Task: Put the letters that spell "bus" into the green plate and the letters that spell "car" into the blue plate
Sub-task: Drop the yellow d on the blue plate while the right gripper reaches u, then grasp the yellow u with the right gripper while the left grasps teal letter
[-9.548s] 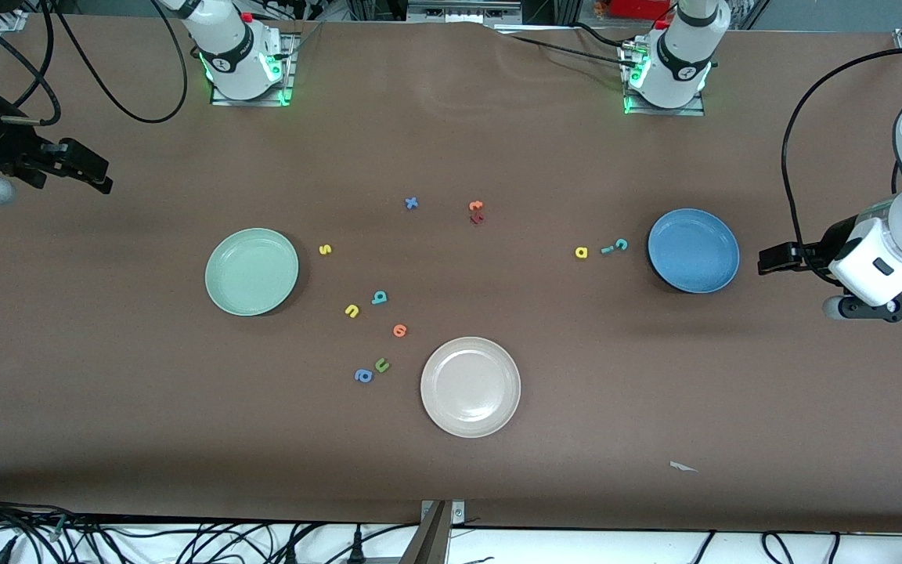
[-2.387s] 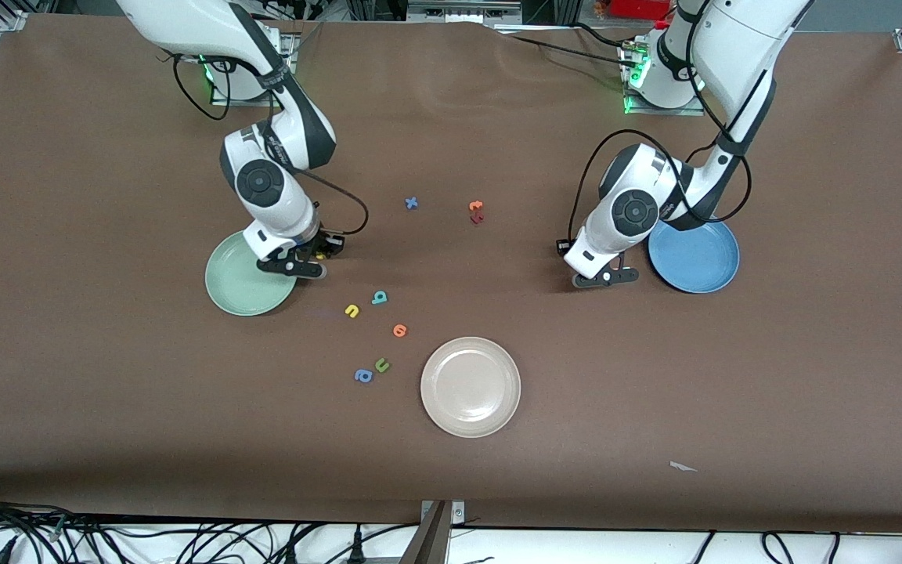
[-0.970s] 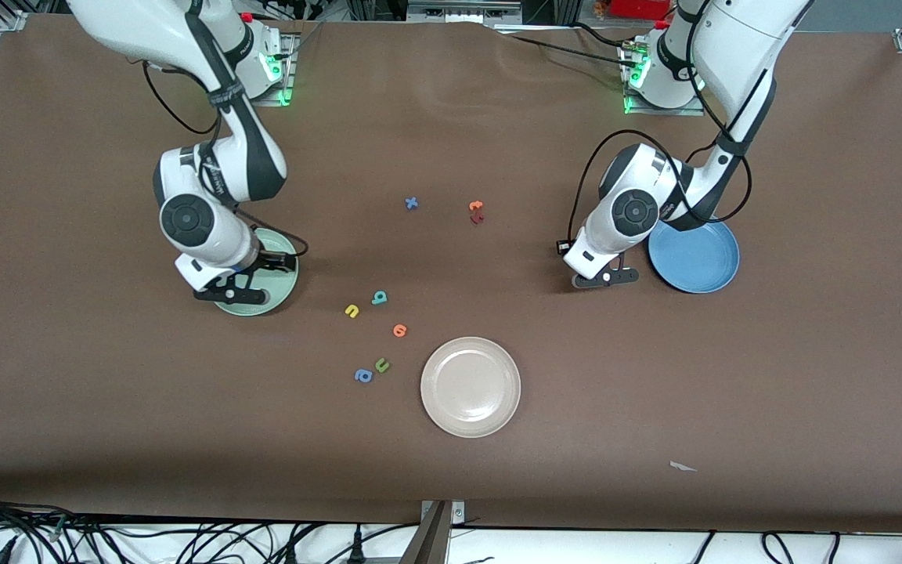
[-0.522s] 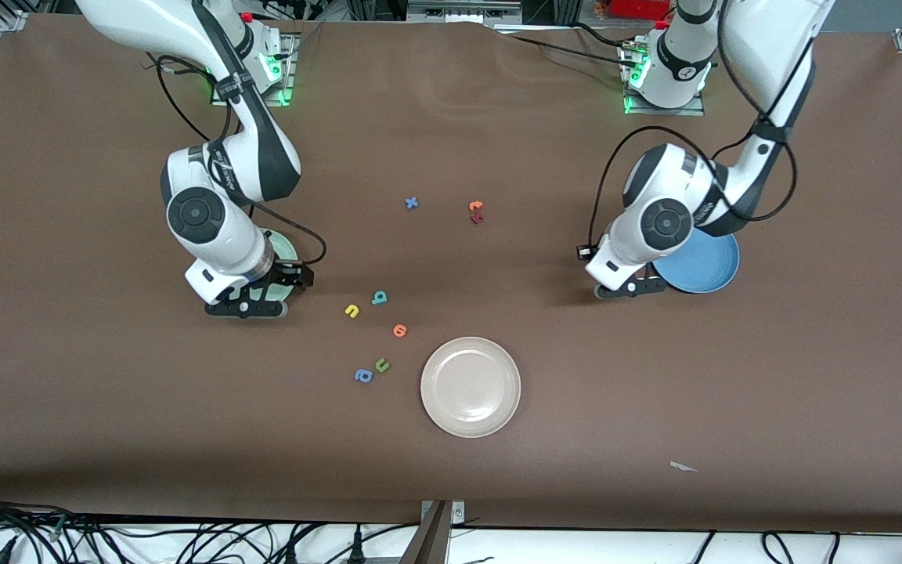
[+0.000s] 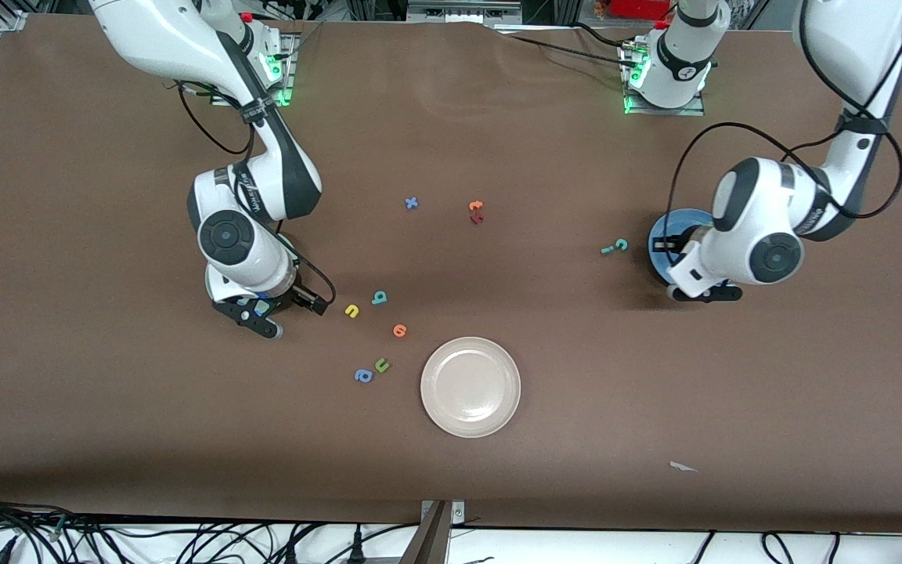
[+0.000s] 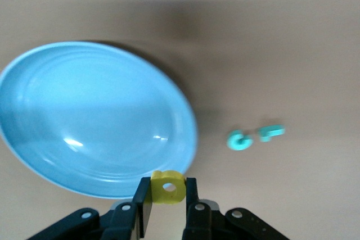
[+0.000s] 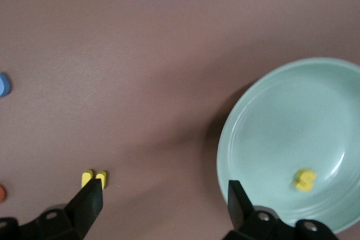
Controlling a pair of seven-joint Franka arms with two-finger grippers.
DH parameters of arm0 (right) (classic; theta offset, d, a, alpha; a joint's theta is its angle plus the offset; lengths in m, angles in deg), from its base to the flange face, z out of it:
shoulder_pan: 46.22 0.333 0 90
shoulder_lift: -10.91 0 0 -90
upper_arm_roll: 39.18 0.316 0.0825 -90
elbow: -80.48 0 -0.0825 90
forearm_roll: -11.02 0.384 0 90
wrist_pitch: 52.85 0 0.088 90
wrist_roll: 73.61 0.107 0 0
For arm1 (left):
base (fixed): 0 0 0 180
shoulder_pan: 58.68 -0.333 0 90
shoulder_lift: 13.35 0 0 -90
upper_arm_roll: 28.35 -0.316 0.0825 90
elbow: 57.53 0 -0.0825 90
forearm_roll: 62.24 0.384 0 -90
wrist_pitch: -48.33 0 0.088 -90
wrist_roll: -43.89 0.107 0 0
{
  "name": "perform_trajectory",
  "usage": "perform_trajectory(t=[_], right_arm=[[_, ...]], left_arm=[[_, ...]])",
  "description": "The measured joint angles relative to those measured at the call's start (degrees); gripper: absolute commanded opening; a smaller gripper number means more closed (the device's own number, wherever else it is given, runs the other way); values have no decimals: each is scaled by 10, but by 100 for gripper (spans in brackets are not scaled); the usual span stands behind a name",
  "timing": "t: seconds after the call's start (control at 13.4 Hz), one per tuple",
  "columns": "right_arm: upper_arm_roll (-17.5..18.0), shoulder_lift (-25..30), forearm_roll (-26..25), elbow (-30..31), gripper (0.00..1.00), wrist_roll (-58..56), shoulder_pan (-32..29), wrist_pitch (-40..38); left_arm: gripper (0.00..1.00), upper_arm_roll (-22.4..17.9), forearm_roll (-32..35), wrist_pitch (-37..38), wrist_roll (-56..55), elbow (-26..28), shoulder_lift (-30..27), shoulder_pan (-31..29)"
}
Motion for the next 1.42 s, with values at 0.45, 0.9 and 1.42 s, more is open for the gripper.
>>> perform_trajectory(t=[0.45,0.9,1.42], right_arm=[[0,-20,0,-20,94,123,24,2],[1,-107,0,-95,87,132,39,39],[1,-143,0,-123,66,132,51,58]], left_arm=[[18,0,62,-17,30,32,35,-39],[100,1,63,-31,31,30,50,-43],[94,73,53,-26,-23,1,7,-41]])
